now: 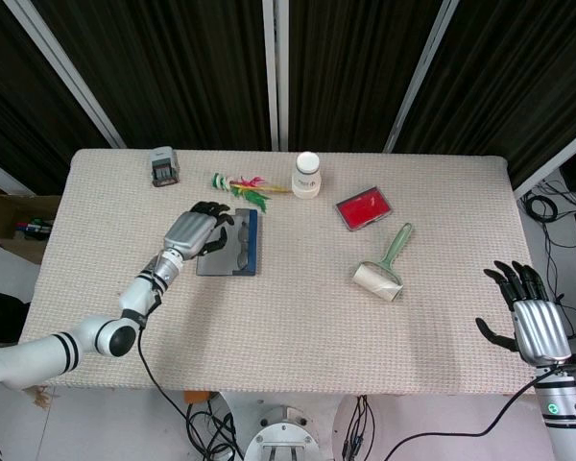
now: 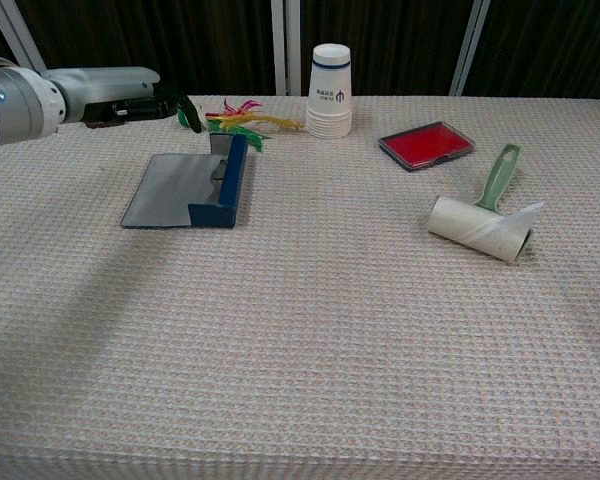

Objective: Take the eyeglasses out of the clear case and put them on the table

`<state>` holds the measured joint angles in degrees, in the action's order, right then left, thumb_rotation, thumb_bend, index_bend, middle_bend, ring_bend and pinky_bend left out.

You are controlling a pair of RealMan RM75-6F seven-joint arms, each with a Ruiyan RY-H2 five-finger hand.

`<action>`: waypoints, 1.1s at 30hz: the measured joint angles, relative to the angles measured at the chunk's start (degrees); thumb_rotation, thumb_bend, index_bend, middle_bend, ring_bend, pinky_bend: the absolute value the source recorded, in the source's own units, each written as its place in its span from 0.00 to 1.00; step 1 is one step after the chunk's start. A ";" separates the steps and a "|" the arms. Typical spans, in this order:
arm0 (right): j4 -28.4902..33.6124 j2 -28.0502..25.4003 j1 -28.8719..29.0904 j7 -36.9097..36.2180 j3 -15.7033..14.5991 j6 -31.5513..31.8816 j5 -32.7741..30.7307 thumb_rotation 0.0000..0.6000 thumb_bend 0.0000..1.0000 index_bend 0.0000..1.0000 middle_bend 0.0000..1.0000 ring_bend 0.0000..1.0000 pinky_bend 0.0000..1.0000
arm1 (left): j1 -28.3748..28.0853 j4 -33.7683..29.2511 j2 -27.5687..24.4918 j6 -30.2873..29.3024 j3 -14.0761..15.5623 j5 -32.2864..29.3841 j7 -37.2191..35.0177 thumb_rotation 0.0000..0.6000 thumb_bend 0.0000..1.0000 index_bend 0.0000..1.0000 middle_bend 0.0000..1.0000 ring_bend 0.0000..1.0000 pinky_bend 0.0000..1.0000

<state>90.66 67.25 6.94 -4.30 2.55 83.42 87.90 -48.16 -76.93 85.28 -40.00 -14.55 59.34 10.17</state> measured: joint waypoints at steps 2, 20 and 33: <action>0.09 0.04 0.07 0.19 0.08 -0.08 -0.03 1.00 0.18 0.18 0.12 0.00 0.07 | -0.22 -0.14 0.03 -0.36 0.19 0.61 -0.17 0.00 0.67 0.26 0.10 0.05 0.08; 0.03 -0.18 -0.52 -0.15 0.49 0.47 -0.69 1.00 0.18 0.19 0.12 0.00 0.07 | -11.19 10.04 9.09 3.58 0.31 -2.18 7.93 0.00 0.65 0.29 0.06 0.05 0.07; -0.36 0.13 -0.65 -0.59 0.50 0.47 -0.61 1.00 0.18 0.19 0.12 0.00 0.07 | -14.91 18.09 13.86 3.78 3.66 -13.96 18.39 0.00 0.64 0.32 0.05 0.04 0.07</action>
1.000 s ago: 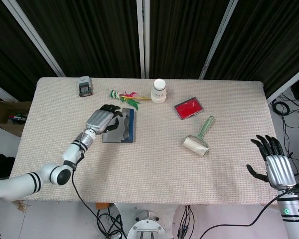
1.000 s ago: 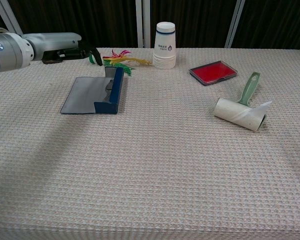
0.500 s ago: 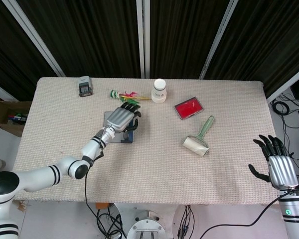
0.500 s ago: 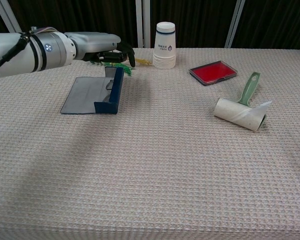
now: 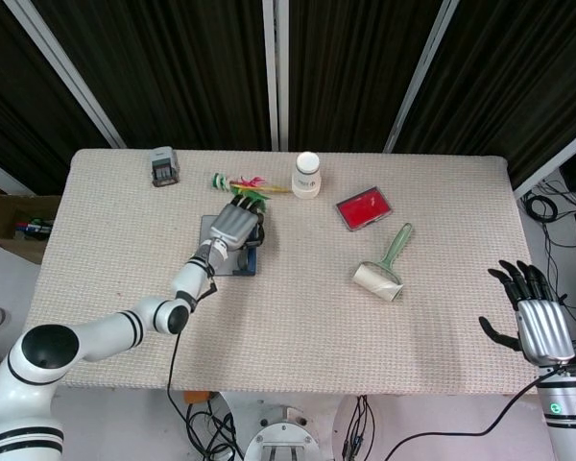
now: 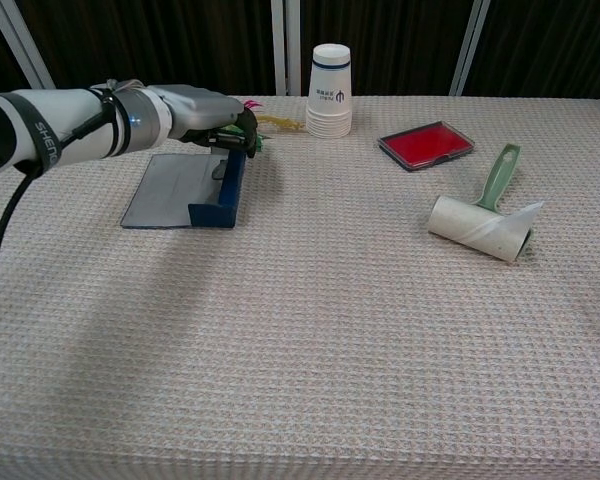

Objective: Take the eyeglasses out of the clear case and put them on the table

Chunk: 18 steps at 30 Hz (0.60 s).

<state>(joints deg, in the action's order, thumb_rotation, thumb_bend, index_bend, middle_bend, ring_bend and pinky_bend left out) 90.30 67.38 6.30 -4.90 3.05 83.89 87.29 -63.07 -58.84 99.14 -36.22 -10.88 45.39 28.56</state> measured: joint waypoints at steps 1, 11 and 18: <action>0.03 -0.03 -0.03 0.03 -0.03 0.02 0.05 1.00 0.18 0.19 0.12 0.00 0.07 | 0.12 0.09 -0.13 -0.78 0.36 -1.22 1.17 0.00 0.64 0.32 0.05 0.04 0.07; -0.01 0.38 0.61 -0.03 -0.19 -0.36 1.32 1.00 0.18 0.19 0.12 0.00 0.07 | 4.60 -5.63 -5.50 -7.55 3.98 -11.59 8.39 0.00 0.64 0.35 0.05 0.04 0.07; -0.03 0.62 1.25 -0.14 -0.15 -0.83 1.93 1.00 0.18 0.19 0.12 0.00 0.07 | 8.25 -14.65 -10.40 -11.55 5.69 -15.51 9.46 0.00 0.64 0.37 0.05 0.04 0.07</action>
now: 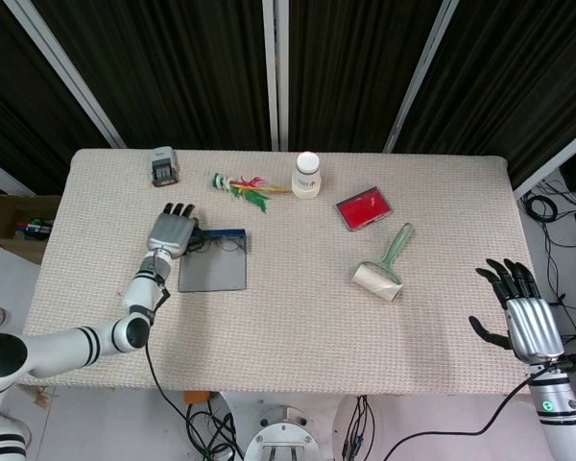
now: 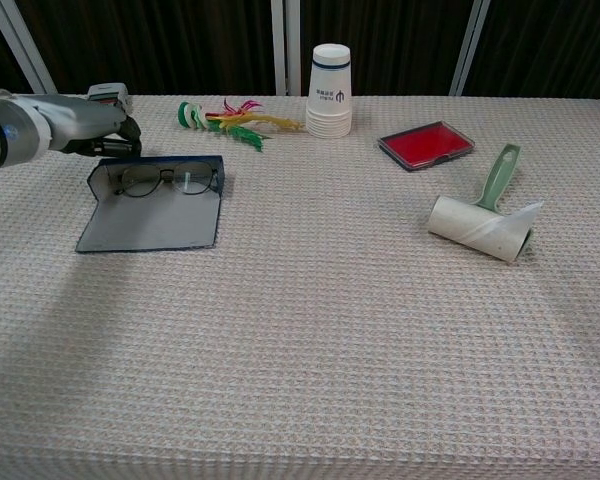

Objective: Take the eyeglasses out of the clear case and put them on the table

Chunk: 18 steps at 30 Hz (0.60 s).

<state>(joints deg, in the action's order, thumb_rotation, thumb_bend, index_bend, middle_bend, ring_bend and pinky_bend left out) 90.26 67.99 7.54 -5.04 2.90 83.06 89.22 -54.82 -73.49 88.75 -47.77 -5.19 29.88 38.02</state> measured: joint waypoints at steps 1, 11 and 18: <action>0.00 0.01 0.07 0.04 -0.02 -0.04 0.09 1.00 0.18 0.19 0.12 0.00 0.07 | 0.48 -1.74 -0.79 -0.60 0.22 -0.44 0.08 0.00 0.64 0.37 0.05 0.04 0.07; 0.33 -0.22 -0.12 0.34 -0.09 0.16 -0.17 1.00 0.18 0.19 0.12 0.00 0.07 | 3.63 -7.85 -3.01 -3.71 -1.35 6.19 -7.10 0.01 0.43 0.27 0.05 0.04 0.07; 0.28 -0.26 -0.24 0.22 -0.10 0.10 -0.57 1.00 0.18 0.19 0.12 0.00 0.07 | 4.29 -3.00 0.82 -4.19 -3.15 11.86 -11.63 0.34 0.41 0.32 0.05 0.04 0.07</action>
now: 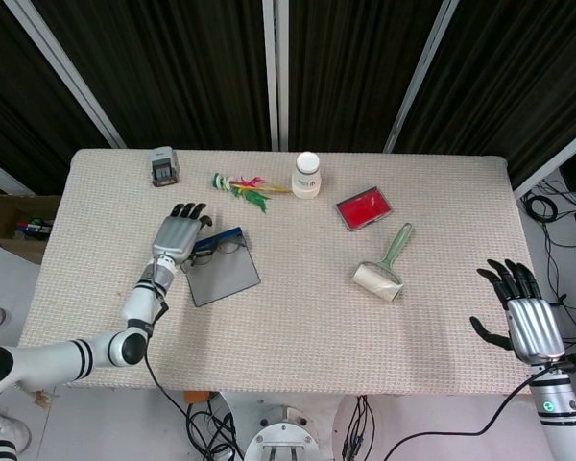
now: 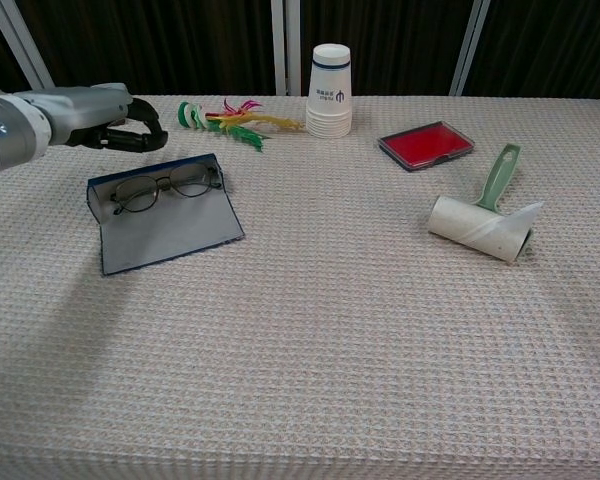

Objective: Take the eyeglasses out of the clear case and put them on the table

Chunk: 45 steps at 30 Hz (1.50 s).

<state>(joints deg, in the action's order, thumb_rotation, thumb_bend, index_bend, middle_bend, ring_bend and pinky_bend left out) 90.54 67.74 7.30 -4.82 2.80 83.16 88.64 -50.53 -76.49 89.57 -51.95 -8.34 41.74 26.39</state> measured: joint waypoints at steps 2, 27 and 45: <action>-0.09 0.04 -0.02 -0.06 0.01 0.02 -0.04 1.00 0.18 0.19 0.12 0.00 0.07 | -0.13 1.23 0.93 0.82 -0.37 -0.89 0.05 0.41 0.40 0.32 0.05 0.04 0.07; -0.47 0.07 0.06 -0.27 0.17 -0.54 -0.87 1.00 0.18 0.19 0.12 0.00 0.07 | -0.02 5.34 4.43 2.36 -2.55 -2.70 0.27 0.74 0.40 0.41 0.07 0.04 0.07; 0.09 0.03 0.10 0.43 0.19 -0.79 -1.12 1.00 0.18 0.19 0.12 0.00 0.07 | 0.18 4.40 3.82 2.08 -3.07 -2.40 0.40 0.82 0.43 0.49 0.11 0.04 0.07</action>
<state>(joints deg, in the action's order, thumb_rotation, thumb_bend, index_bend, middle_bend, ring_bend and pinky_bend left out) 90.63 67.77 7.40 -4.39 2.99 82.37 87.52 -50.34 -72.09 93.39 -49.87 -11.41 39.34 26.79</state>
